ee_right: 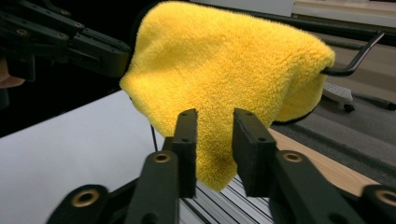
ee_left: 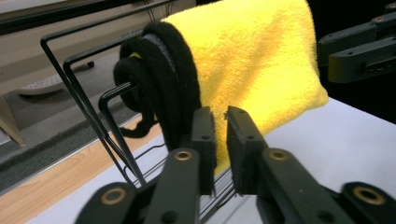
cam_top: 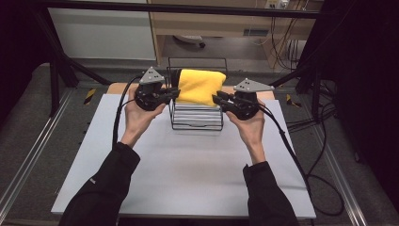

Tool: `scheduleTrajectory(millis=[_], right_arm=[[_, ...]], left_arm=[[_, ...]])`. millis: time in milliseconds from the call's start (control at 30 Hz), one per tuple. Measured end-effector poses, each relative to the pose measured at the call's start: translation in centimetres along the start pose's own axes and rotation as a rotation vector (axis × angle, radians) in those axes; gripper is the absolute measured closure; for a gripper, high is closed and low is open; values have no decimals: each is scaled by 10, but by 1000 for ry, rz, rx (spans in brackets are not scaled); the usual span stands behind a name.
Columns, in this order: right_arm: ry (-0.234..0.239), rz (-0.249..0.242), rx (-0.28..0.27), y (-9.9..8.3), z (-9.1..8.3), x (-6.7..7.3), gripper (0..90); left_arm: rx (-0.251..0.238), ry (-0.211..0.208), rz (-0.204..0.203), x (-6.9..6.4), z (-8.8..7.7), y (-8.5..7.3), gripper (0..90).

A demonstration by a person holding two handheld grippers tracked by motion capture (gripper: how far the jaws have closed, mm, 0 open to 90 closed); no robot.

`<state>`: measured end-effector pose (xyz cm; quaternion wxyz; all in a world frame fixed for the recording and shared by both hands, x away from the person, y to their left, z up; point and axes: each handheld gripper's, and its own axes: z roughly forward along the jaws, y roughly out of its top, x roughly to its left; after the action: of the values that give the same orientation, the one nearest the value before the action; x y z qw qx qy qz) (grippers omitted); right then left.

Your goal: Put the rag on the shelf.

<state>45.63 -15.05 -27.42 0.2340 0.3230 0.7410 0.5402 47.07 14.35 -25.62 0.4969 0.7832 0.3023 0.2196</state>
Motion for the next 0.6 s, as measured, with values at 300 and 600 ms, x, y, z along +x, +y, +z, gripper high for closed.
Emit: scheduleTrajectory(millis=[300,600], right_arm=[[24,37,3,5,-26,5,417],[24,54,34,-4,-38,7,187]], left_arm=[[45,7,5,-1,-18,-9,538],[83,-5,-11,-4,-35,-37,309]])
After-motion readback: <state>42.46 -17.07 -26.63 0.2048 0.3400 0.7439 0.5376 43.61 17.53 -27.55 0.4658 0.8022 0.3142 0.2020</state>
